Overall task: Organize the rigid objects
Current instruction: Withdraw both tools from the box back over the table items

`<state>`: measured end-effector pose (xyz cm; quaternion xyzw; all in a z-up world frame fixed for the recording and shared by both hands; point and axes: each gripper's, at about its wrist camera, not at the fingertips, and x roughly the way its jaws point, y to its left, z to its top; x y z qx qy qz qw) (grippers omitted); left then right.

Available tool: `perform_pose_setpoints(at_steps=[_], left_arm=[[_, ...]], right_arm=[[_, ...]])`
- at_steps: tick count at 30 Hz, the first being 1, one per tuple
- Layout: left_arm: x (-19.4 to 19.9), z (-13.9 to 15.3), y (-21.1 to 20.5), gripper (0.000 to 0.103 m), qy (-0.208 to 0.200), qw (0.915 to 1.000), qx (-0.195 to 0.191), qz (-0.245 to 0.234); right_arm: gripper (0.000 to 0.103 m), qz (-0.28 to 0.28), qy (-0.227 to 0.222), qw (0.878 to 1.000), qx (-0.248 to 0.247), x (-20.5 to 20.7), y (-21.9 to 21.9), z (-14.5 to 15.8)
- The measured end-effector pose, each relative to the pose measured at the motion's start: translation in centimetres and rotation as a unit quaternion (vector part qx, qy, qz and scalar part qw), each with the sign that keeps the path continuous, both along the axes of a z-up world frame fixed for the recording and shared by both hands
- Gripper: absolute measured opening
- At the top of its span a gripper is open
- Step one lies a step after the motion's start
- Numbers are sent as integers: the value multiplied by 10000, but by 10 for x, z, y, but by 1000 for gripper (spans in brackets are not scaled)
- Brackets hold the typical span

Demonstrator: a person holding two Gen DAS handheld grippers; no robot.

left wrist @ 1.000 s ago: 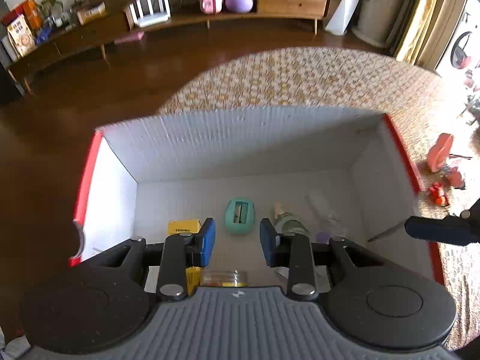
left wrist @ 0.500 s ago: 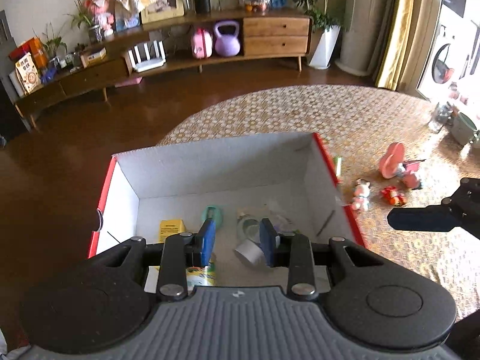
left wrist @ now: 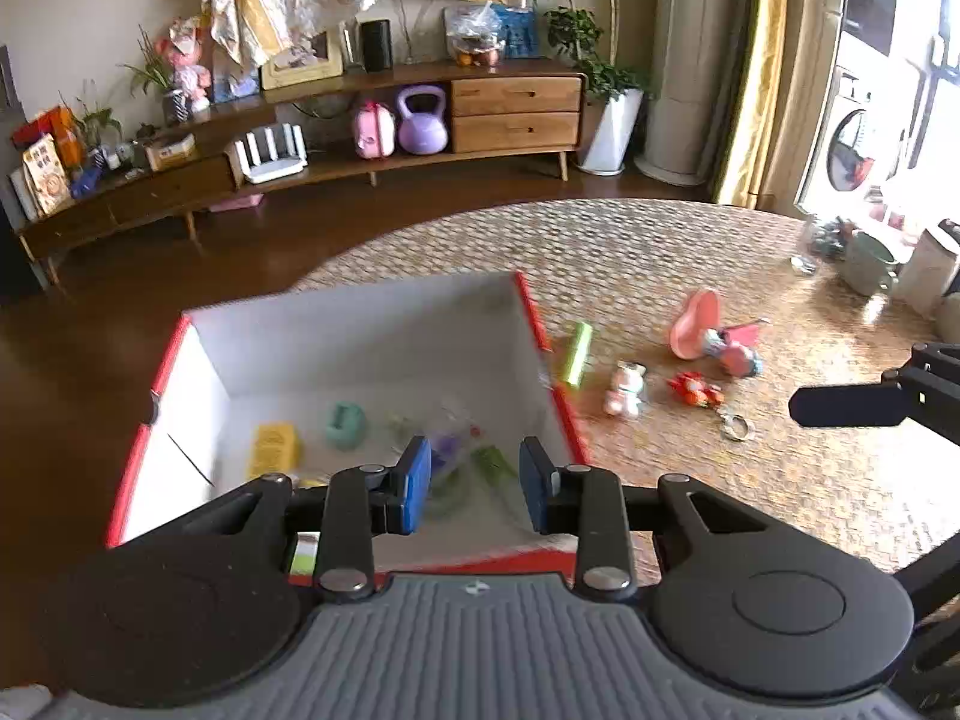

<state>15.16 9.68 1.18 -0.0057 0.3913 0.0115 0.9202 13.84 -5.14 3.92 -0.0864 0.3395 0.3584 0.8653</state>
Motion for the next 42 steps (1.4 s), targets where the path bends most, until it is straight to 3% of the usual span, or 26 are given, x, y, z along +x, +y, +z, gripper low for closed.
perform_pose_setpoints(at_steps=[4,6,7,8,13,17,31,42], left_arm=[[-7,-4,-15,32,18,9999,-143,-15],[-9,-8,-23,45,9,9998,-182,-23],[-11,-9,-27,59,-17,9998,-207,-35],[-12,-10,-32,63,-69,9997,-211,-37],[-9,-17,-55,64,-106,9996,-229,-142],[-1,-22,-74,84,-230,9993,-228,-204],[46,-54,-124,84,-600,9978,-201,-209],[78,-94,-153,84,-646,9976,-27,-237]], right_arm=[[88,-39,-25,10000,25,-8,-19,-4],[89,-104,-18,9999,52,-10,-32,-6],[90,-140,-9,9999,66,-13,-40,-9],[90,-182,-1,9998,67,-13,-45,-10],[93,-360,-58,9993,99,-10,-79,-18],[94,-530,-160,9985,37,-4,-103,-27],[94,-960,-334,9945,-271,46,-159,-59],[91,-949,-221,9940,-492,88,-166,-90]])
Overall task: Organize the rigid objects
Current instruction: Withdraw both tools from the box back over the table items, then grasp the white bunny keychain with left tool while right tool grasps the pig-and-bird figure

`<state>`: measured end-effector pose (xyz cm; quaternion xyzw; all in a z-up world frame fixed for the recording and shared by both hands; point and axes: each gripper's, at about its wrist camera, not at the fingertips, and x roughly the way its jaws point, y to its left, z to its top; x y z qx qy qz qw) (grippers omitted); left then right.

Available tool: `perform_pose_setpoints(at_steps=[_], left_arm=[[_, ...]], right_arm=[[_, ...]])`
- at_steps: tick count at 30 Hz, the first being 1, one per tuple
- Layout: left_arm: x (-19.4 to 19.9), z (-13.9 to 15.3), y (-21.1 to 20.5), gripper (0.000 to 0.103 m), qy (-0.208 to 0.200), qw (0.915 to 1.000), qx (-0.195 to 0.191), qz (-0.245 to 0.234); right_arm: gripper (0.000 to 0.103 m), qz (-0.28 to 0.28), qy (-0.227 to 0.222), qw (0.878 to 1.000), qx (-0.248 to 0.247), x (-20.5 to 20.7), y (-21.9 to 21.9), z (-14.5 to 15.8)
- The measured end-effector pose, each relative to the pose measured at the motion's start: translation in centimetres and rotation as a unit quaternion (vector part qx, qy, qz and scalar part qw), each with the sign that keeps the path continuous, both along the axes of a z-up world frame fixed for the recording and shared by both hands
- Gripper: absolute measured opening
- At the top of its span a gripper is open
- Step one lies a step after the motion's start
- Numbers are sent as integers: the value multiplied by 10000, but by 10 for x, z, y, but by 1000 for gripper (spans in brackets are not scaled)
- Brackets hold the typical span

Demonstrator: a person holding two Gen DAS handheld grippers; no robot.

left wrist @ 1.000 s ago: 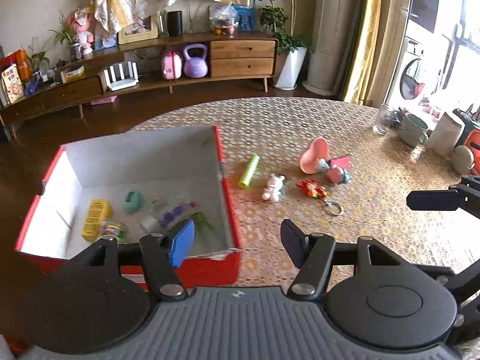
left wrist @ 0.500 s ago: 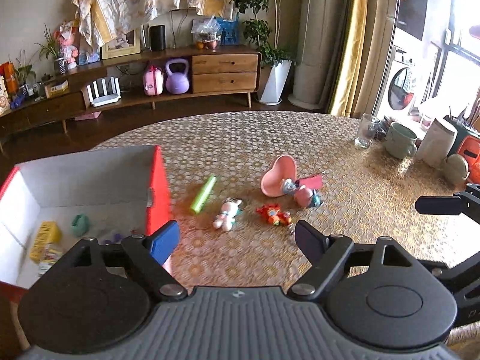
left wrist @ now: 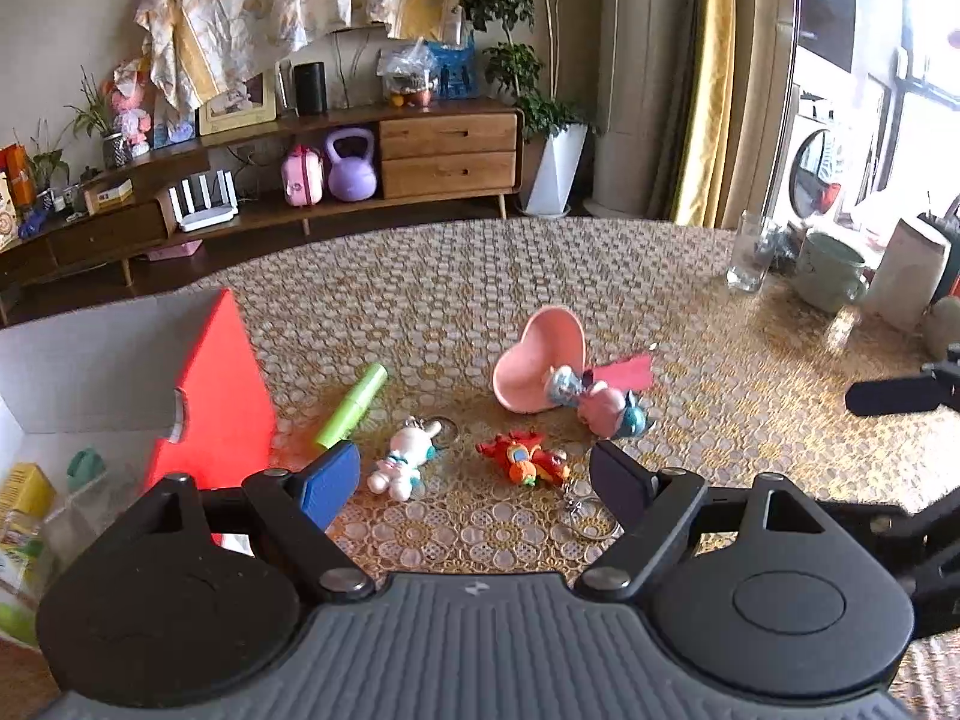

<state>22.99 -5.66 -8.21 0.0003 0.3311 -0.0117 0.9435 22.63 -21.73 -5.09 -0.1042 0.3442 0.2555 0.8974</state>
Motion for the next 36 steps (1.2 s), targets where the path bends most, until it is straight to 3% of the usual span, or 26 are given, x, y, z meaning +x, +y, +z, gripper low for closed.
perform_pose_setpoints(at_steps=[10,18,24,33,36], left_arm=[[33,-35,9,84,220,9994,-32,255],[48,-49,20,83,168,9992,-11,357],[59,-59,21,67,225,9992,7,324],[68,-67,21,63,191,9994,84,284],[71,-68,20,49,190,9992,170,293]], right_arm=[[80,140,51,9999,-83,41,17,-29],[72,282,119,9994,-157,63,36,-48],[68,235,209,9995,-71,78,44,-55],[58,134,290,9995,-24,92,54,-63],[54,66,344,9994,-6,96,54,-67]])
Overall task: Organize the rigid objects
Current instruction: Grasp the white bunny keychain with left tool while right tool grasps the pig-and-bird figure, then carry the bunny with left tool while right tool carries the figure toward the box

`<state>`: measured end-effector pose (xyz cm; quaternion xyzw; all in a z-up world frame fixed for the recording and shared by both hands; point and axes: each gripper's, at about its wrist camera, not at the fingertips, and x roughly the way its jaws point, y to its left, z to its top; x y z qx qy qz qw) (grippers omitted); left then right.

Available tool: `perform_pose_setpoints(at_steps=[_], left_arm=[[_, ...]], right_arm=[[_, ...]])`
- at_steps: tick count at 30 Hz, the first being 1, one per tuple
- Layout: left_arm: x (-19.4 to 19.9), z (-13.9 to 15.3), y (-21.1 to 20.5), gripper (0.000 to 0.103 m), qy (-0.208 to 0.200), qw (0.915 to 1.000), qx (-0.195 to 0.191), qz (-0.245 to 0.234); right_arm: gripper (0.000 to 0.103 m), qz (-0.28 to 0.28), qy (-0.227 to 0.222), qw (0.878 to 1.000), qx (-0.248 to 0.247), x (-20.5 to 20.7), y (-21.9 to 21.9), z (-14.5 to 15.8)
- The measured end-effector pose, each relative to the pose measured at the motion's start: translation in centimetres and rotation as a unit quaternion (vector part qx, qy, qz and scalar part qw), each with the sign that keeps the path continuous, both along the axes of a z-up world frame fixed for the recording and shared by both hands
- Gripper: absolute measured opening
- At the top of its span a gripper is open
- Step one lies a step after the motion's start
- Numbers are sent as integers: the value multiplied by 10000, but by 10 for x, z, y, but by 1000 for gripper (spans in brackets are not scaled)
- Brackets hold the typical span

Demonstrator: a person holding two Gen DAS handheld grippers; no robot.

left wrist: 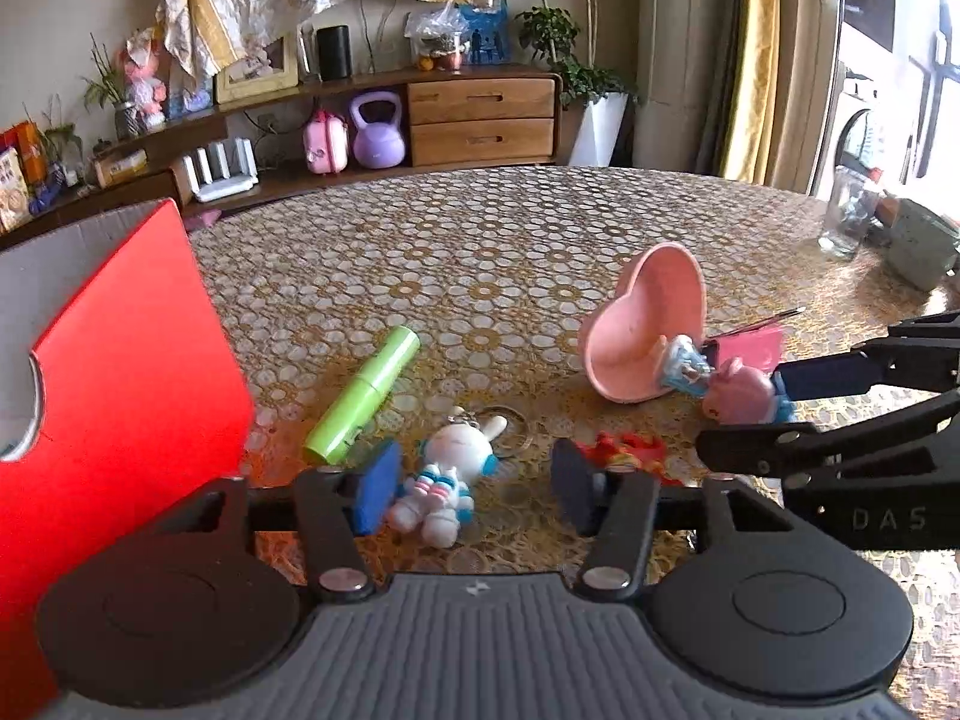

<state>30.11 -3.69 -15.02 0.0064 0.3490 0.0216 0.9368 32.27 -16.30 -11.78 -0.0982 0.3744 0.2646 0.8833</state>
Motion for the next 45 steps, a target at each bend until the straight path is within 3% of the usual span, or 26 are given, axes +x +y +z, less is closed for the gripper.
perform_pose_setpoints(at_steps=[3,5,7,11,17,31,45], left_arm=[[0,-1,0,47,17,10000,-42,3],[1,-2,1,37,17,10000,60,44],[1,-2,1,35,-8,10000,52,-4],[1,-1,-2,27,-23,9999,130,7],[1,0,-2,26,-17,9998,185,-10],[-26,17,-1,26,21,10000,16,-35],[-83,73,-1,26,-123,9995,-139,-244]], right_arm=[[50,-45,20,10000,7,3,1,-2],[50,-55,12,10000,-9,3,3,-4],[50,-63,-2,10000,-34,3,5,-5],[41,-148,-42,9998,-105,3,7,-7],[39,-250,-74,9995,-158,0,8,-6],[39,-371,-48,9988,316,-42,-11,29],[39,-426,-102,9980,453,-107,-17,84]])
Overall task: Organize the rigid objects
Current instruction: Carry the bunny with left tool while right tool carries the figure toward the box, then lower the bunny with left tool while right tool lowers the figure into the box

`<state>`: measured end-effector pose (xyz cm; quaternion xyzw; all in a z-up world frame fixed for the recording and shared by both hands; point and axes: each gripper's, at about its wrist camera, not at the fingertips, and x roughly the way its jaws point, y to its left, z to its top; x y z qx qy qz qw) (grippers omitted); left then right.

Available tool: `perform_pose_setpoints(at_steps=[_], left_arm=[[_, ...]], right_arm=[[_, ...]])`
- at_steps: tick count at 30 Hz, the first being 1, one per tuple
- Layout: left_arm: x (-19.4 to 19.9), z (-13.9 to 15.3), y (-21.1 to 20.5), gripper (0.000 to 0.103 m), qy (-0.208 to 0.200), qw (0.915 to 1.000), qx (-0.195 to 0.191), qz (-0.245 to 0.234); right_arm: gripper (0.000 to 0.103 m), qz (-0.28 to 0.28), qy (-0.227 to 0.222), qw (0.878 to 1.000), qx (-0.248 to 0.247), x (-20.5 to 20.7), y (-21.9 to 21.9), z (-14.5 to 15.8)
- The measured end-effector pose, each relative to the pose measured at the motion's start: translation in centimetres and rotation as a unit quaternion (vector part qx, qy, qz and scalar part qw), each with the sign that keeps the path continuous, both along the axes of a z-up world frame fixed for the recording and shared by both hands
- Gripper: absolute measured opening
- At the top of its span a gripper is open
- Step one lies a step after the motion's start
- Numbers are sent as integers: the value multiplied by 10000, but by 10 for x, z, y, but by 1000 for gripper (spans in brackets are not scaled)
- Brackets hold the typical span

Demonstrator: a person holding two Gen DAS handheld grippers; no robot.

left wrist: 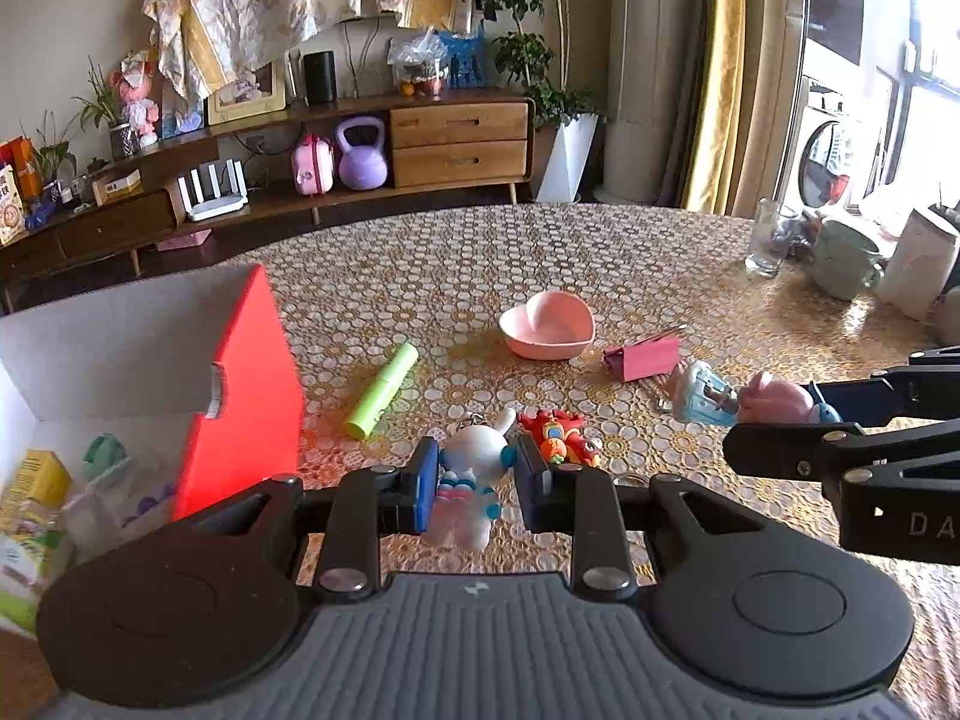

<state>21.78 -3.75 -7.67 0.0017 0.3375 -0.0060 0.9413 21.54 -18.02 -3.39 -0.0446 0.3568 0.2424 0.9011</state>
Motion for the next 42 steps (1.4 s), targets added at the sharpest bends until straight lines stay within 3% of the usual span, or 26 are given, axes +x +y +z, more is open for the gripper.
perform_pose_setpoints(at_steps=[8,22,33,42], left_arm=[[-32,33,17,26,55,9999,-145,-69],[-70,79,81,26,-92,9995,-278,145],[-76,96,154,26,-149,9984,-123,527],[-62,86,214,26,-12,9959,-2,903]], right_arm=[[39,43,-85,9999,51,-30,9,32],[39,438,-258,9985,203,-60,70,73],[39,807,-271,9963,111,-62,135,74],[39,1021,-197,9946,-31,-50,187,61]])
